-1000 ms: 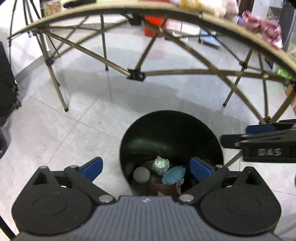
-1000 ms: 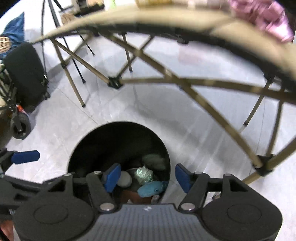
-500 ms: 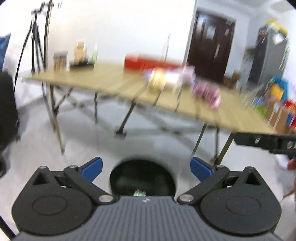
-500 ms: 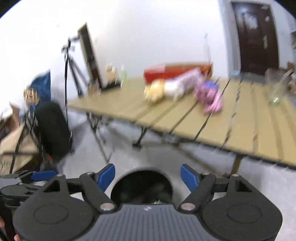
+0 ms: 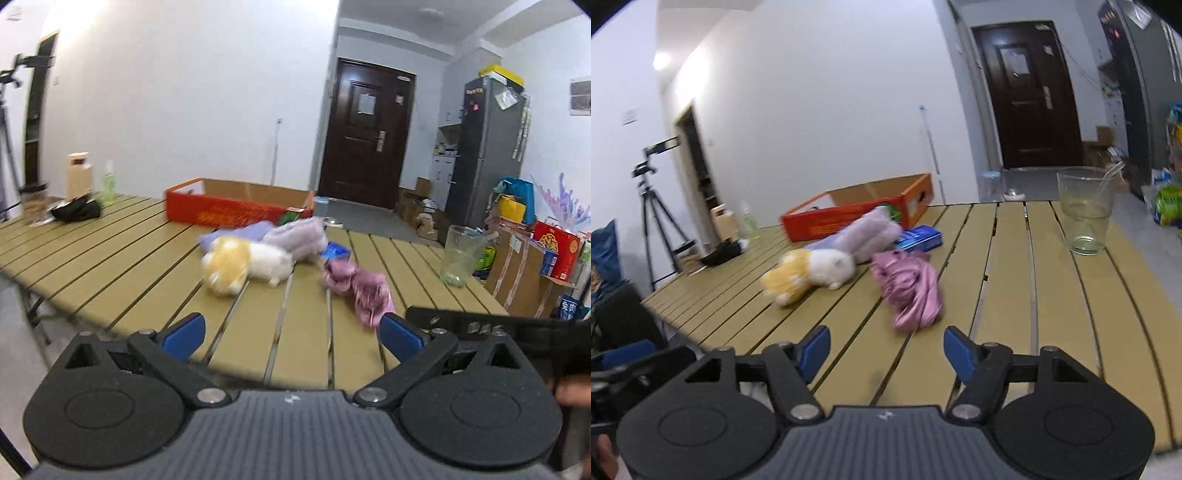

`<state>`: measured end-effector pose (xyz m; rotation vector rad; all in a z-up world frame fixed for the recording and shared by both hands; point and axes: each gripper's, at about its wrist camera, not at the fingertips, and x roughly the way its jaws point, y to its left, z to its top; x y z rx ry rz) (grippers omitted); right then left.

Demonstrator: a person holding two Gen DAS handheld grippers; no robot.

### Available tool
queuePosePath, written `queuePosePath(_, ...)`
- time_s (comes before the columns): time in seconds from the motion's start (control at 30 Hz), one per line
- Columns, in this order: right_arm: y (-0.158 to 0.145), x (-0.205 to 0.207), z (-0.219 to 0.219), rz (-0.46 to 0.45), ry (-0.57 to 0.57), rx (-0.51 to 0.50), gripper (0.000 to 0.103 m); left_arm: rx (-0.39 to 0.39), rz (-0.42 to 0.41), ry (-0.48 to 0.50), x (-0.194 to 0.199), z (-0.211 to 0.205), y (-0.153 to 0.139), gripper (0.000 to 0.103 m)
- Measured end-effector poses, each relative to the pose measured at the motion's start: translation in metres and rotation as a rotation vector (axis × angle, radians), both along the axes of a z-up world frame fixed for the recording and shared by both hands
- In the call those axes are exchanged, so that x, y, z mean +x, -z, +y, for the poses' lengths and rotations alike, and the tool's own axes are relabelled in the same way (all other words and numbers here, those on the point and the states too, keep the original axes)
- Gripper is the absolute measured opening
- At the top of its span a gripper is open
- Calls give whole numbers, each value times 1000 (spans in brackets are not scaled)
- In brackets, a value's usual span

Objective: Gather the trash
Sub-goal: 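Reach to the table and grasp the pink satin scrunchie with the left gripper, then grasp the scrunchie with the right gripper too, carry it over the bin, open both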

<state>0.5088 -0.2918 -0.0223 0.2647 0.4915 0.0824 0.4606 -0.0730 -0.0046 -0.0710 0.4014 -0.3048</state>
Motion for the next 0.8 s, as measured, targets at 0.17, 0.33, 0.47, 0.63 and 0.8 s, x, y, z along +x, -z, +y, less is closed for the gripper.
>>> queuePosePath(0.17, 15, 65, -10, 19, 54, 37, 55, 42, 22, 87, 79, -30, 4, 96)
queuePosePath(0.33, 36, 91, -31, 87, 70, 71, 22, 52, 101, 132, 144, -55, 24, 83)
queuePosePath(0.47, 40, 94, -50, 156, 17, 101, 4, 0, 158, 213, 178, -73, 38, 83)
queuePosePath(0.63, 39, 95, -60, 170, 17, 94, 2, -112, 201, 265, 217, -87, 41, 81)
queuePosePath(0.8, 27, 84, -73, 73, 27, 198, 12, -130, 277, 284, 240, -91, 54, 33)
